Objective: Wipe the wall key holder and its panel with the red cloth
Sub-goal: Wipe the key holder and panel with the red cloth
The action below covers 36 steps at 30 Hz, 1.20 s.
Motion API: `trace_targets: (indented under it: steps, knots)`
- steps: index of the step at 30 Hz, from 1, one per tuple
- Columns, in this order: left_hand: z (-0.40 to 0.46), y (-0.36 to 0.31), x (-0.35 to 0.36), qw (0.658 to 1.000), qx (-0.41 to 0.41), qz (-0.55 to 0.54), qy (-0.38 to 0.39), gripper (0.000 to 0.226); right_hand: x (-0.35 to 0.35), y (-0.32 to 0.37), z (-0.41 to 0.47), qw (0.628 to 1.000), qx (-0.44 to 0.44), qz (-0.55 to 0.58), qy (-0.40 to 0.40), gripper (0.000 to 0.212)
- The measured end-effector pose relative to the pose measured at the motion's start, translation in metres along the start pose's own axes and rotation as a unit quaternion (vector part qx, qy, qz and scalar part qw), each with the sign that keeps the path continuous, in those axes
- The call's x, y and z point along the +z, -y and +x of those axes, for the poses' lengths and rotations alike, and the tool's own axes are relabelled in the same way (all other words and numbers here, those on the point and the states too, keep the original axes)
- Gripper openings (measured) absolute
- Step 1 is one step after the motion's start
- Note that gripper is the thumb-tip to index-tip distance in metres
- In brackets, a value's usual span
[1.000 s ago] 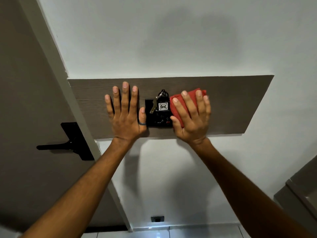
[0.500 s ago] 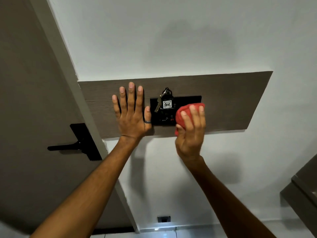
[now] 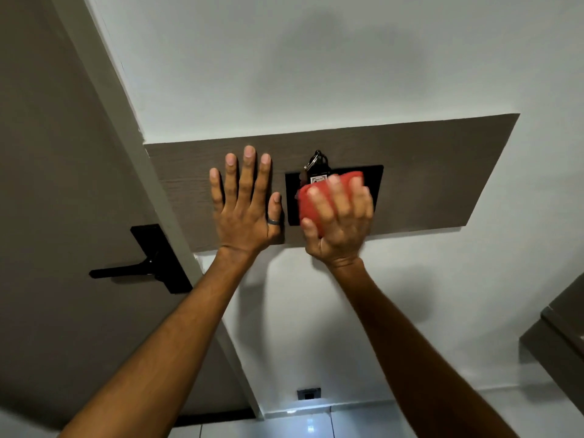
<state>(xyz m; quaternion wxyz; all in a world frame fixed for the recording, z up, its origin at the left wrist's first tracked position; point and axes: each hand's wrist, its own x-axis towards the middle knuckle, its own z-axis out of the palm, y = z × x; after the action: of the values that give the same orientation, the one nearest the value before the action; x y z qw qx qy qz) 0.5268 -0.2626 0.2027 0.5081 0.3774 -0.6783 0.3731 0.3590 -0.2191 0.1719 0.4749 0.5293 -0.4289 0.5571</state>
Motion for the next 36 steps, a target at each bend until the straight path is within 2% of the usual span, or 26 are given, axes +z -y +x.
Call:
trace_targets:
  steps: [1, 2, 3, 5, 6, 7, 9, 10, 11, 13, 14, 15, 18, 19, 20, 22, 23, 24, 26, 27, 28, 29, 32, 33, 36]
  knots:
    - [0.002, -0.001, -0.001, 1.000, 0.002, 0.001, 0.001, 0.065, 0.000, 0.012, 0.002, 0.997, 0.078, -0.008, -0.018, 0.044]
    - [0.004, -0.003, -0.001, 1.000, 0.001, 0.003, 0.004, 0.065, 0.003, 0.021, 0.001, 0.992, 0.118, -0.014, -0.031, 0.044]
    - [0.004, -0.003, -0.004, 1.000, -0.004, 0.003, 0.010, 0.064, 0.004, 0.026, -0.002, 0.994, 0.103, -0.002, -0.028, 0.044]
    - [0.000, -0.004, -0.004, 1.000, -0.002, -0.005, 0.004, 0.064, 0.001, -0.001, 0.002, 0.998, -0.059, 0.009, -0.011, 0.045]
    - [-0.001, -0.004, -0.004, 1.000, 0.001, 0.001, 0.001, 0.064, -0.001, -0.015, 0.003, 0.994, -0.109, -0.001, -0.002, 0.045]
    - [0.000, -0.003, -0.004, 1.000, 0.000, 0.006, 0.001, 0.064, -0.002, -0.019, 0.003, 0.995, -0.101, -0.005, 0.007, 0.046]
    - [0.002, -0.002, -0.006, 1.000, -0.009, -0.002, 0.007, 0.064, -0.004, 0.006, 0.003, 1.000, 0.018, -0.023, 0.002, 0.044]
    - [0.003, -0.003, -0.007, 1.000, -0.009, -0.003, 0.008, 0.064, -0.001, 0.018, -0.001, 0.999, 0.042, -0.031, -0.010, 0.043]
    - [0.002, -0.004, -0.007, 1.000, -0.009, -0.002, 0.009, 0.064, 0.001, 0.022, -0.004, 0.999, 0.017, -0.032, -0.009, 0.042]
    - [0.000, -0.004, -0.005, 1.000, -0.003, 0.000, 0.004, 0.063, 0.000, -0.003, 0.002, 0.992, -0.123, -0.004, 0.003, 0.043]
    - [-0.001, -0.004, -0.004, 1.000, -0.001, 0.002, 0.001, 0.063, -0.001, -0.016, 0.004, 0.987, -0.164, -0.001, 0.007, 0.044]
    - [0.000, -0.003, -0.003, 1.000, -0.001, 0.006, -0.002, 0.064, -0.001, -0.020, 0.003, 0.988, -0.151, -0.008, 0.013, 0.046]
    - [0.001, -0.003, -0.004, 1.000, -0.001, 0.001, -0.001, 0.064, 0.006, 0.026, -0.009, 0.998, 0.049, -0.028, -0.001, 0.045]
    - [0.002, -0.003, -0.004, 1.000, 0.001, 0.004, -0.001, 0.063, 0.009, 0.038, -0.012, 0.997, 0.071, -0.029, -0.004, 0.045]
    - [0.001, -0.004, -0.004, 1.000, 0.002, 0.001, 0.001, 0.063, 0.008, 0.037, -0.012, 0.999, 0.042, -0.022, 0.001, 0.045]
    - [-0.002, -0.003, -0.001, 1.000, 0.004, -0.007, -0.005, 0.064, 0.001, 0.000, -0.004, 0.995, -0.094, 0.004, 0.016, 0.046]
    - [-0.003, -0.002, -0.001, 1.000, 0.004, -0.003, -0.010, 0.064, -0.002, -0.017, -0.001, 0.991, -0.131, -0.001, 0.016, 0.047]
    - [-0.002, -0.002, 0.000, 1.000, 0.003, 0.002, -0.012, 0.065, -0.003, -0.024, 0.000, 0.994, -0.111, -0.011, 0.019, 0.048]
    - [-0.001, -0.001, -0.002, 1.000, -0.001, 0.001, -0.008, 0.065, -0.006, -0.004, 0.000, 0.999, 0.040, -0.023, 0.016, 0.047]
    - [-0.001, -0.001, -0.002, 1.000, 0.002, 0.002, -0.009, 0.064, -0.003, 0.011, -0.001, 0.996, 0.088, -0.015, 0.003, 0.046]
    - [-0.001, -0.002, -0.001, 1.000, 0.003, 0.005, -0.006, 0.064, 0.000, 0.020, -0.002, 0.995, 0.098, -0.007, 0.003, 0.046]
    - [-0.001, -0.002, -0.001, 1.000, 0.003, 0.004, -0.005, 0.064, 0.000, 0.019, -0.002, 0.998, 0.061, 0.005, 0.006, 0.046]
    - [-0.003, -0.002, 0.000, 1.000, 0.001, 0.006, -0.011, 0.064, -0.006, -0.030, 0.011, 0.988, -0.154, 0.020, 0.010, 0.049]
    - [-0.003, -0.001, 0.000, 1.000, 0.000, 0.006, -0.012, 0.064, -0.007, -0.040, 0.011, 0.984, -0.175, 0.006, 0.015, 0.051]
    - [-0.001, -0.001, -0.002, 1.000, -0.001, 0.008, -0.009, 0.064, -0.005, -0.016, 0.003, 0.998, -0.055, -0.012, 0.016, 0.051]
